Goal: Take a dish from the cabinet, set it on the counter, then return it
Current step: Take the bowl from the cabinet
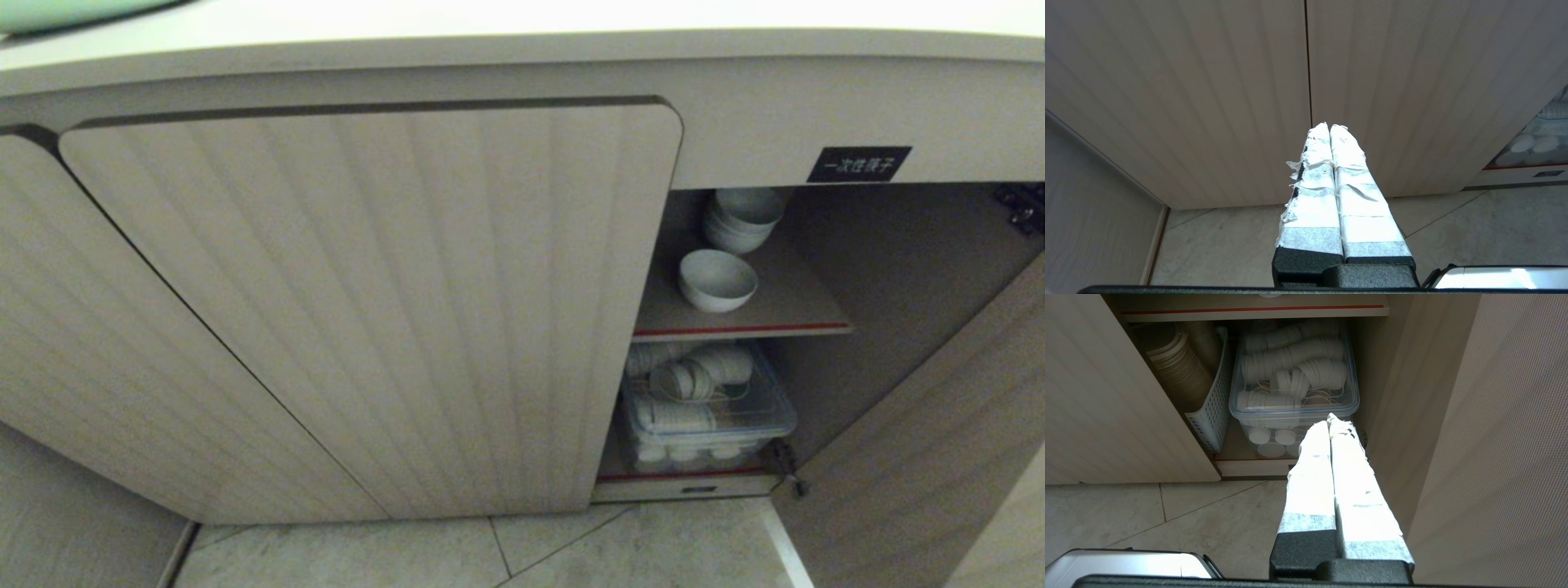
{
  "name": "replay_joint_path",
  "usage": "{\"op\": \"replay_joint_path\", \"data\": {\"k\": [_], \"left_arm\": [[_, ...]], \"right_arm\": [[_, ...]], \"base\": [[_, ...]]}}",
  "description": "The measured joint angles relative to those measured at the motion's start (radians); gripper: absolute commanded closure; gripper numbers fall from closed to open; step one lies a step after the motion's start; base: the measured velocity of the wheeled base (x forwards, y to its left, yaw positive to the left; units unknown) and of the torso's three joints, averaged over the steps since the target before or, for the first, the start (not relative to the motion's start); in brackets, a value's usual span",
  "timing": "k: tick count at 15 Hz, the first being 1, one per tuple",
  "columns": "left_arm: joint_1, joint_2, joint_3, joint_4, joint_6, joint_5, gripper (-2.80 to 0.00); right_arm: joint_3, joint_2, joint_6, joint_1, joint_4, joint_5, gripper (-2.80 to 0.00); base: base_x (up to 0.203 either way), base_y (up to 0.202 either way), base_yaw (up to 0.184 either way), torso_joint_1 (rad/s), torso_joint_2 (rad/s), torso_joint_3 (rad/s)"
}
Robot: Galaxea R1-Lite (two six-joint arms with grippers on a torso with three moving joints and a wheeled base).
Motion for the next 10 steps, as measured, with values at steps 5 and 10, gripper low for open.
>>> {"op": "replay_joint_path", "data": {"k": [5,10], "left_arm": [[0.0,0.0,0.0,0.0,-0.001,0.0,0.0],[0.0,0.0,0.0,0.0,-0.001,0.0,0.0]], "right_arm": [[0.0,0.0,-0.024,0.0,0.0,0.0,0.0],[0.0,0.0,-0.056,0.0,0.0,0.002,0.0]], "base": [[0.0,0.0,0.0,0.0,0.0,0.0],[0.0,0.0,0.0,0.0,0.0,0.0]]}}
